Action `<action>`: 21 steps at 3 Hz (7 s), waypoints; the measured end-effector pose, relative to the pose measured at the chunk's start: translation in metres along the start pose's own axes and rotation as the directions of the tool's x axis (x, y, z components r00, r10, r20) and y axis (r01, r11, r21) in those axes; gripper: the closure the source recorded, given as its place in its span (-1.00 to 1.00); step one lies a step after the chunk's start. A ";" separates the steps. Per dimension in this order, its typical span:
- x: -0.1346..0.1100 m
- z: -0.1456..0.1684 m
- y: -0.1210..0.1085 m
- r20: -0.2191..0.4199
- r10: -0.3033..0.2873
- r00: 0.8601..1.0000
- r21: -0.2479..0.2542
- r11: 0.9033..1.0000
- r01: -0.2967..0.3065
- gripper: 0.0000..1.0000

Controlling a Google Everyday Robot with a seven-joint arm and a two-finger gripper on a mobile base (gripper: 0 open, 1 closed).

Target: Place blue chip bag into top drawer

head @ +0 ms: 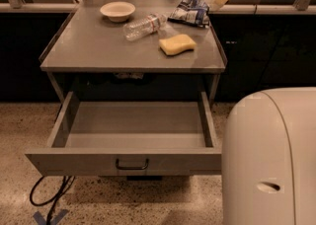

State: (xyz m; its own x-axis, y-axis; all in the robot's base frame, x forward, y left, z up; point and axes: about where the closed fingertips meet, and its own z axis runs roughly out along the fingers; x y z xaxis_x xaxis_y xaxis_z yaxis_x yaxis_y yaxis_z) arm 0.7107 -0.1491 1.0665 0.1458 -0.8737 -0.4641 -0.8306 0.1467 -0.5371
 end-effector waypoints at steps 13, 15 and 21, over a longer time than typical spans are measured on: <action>0.075 0.143 -0.059 0.146 0.360 0.922 0.144 0.914 -0.380 -1.00; 0.074 0.151 -0.064 0.199 0.371 0.907 0.149 0.903 -0.402 -1.00; 0.126 0.208 -0.139 0.249 0.483 0.839 0.448 0.711 -0.542 -1.00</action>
Offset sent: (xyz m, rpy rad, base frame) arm 0.0009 -0.0209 0.0478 0.0377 -0.1297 -0.0728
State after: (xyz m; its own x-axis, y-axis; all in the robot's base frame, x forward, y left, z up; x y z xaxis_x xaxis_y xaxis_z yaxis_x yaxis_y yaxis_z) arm 0.9561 -0.1834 0.9360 -0.1453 -0.5472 -0.8243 -0.4288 0.7856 -0.4460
